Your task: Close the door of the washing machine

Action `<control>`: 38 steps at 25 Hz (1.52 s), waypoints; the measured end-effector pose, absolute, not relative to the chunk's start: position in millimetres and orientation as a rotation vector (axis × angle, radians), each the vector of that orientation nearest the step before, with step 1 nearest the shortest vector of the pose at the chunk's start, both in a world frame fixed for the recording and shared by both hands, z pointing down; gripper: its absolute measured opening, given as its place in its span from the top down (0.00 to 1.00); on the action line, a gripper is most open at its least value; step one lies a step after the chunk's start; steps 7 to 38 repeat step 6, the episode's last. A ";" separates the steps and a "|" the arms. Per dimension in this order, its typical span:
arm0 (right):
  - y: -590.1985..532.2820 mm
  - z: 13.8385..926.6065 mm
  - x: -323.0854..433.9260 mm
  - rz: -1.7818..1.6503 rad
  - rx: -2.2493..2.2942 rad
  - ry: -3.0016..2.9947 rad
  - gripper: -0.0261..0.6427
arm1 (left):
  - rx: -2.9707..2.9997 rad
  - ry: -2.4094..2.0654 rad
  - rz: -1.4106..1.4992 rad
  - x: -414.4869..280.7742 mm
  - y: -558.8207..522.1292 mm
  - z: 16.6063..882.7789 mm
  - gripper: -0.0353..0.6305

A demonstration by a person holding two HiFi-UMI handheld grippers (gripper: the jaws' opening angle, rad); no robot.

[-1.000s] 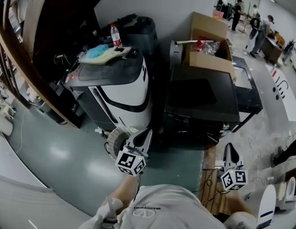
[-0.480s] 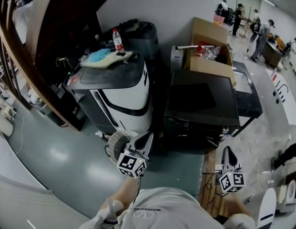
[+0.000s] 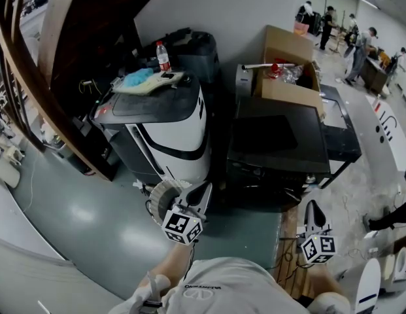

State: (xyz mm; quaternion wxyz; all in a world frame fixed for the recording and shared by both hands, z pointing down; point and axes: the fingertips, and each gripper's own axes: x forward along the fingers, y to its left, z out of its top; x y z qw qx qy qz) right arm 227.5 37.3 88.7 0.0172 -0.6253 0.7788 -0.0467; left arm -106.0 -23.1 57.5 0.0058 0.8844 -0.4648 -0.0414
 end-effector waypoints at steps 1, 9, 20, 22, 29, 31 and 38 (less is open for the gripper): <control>37.0 89.2 227.1 -0.143 -1.942 2.423 0.95 | 2.769 -1.453 -0.129 -105.7 -22.9 58.1 0.94; 32.7 88.4 225.1 -0.130 -1.942 2.428 0.95 | 2.774 -1.439 -0.125 -104.0 -24.4 58.9 0.94; 32.7 88.4 225.1 -0.130 -1.942 2.428 0.95 | 2.774 -1.439 -0.125 -104.0 -24.4 58.9 0.94; 32.7 88.4 225.1 -0.130 -1.942 2.428 0.95 | 2.774 -1.439 -0.125 -104.0 -24.4 58.9 0.94; 32.7 88.4 225.1 -0.130 -1.942 2.428 0.95 | 2.774 -1.439 -0.125 -104.0 -24.4 58.9 0.94; 32.7 88.4 225.1 -0.130 -1.942 2.428 0.95 | 2.774 -1.439 -0.125 -104.0 -24.4 58.9 0.94; 32.7 88.4 225.1 -0.130 -1.942 2.428 0.95 | 2.774 -1.439 -0.125 -104.0 -24.4 58.9 0.94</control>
